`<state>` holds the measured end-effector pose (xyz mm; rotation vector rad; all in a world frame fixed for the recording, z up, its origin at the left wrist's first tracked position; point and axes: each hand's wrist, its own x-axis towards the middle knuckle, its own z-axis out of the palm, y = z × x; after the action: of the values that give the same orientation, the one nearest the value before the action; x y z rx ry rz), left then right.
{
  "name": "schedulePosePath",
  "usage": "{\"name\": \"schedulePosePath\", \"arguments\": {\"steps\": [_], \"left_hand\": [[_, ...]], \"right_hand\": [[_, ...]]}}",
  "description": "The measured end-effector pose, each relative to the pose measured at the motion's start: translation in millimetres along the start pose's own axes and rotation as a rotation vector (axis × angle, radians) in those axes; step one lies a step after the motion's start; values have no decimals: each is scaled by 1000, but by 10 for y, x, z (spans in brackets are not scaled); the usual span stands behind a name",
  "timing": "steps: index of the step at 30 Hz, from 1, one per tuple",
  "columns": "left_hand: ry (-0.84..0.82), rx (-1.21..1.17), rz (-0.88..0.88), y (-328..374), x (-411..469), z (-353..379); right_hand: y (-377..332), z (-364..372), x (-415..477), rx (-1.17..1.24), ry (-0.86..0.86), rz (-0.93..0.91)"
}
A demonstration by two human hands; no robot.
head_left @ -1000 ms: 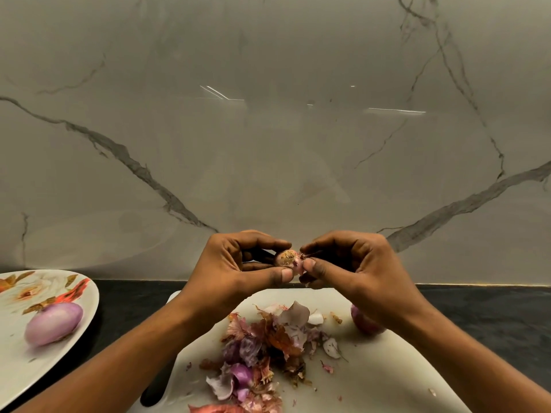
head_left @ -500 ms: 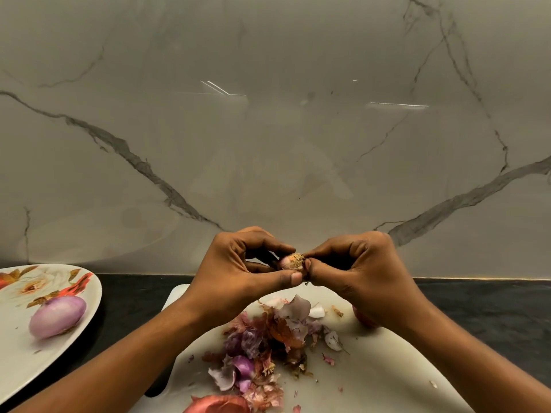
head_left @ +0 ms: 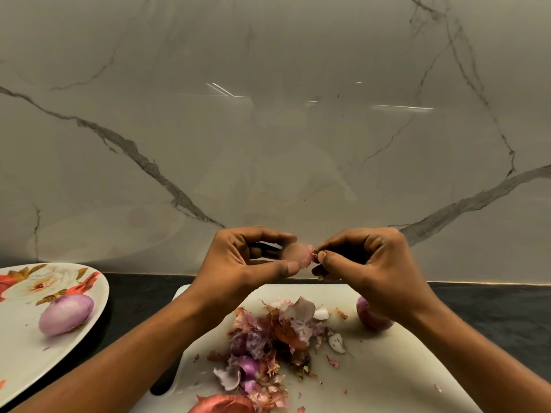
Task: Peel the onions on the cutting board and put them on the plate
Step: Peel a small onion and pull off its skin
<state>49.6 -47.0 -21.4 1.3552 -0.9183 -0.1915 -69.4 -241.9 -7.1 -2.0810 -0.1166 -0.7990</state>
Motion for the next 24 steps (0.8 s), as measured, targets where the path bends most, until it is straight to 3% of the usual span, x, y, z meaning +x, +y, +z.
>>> {"name": "schedulePosePath", "arguments": {"steps": [9, 15, 24], "left_hand": [[-7, 15, -9, 5, 0, -15], [-18, 72, 21, -28, 13, -25], [3, 86, -22, -50, 9, -10]], "right_hand": [[-30, 53, 5, 149, -172, 153], [-57, 36, 2, 129, -79, 95], [-38, 28, -15, 52, -83, 21]]}}
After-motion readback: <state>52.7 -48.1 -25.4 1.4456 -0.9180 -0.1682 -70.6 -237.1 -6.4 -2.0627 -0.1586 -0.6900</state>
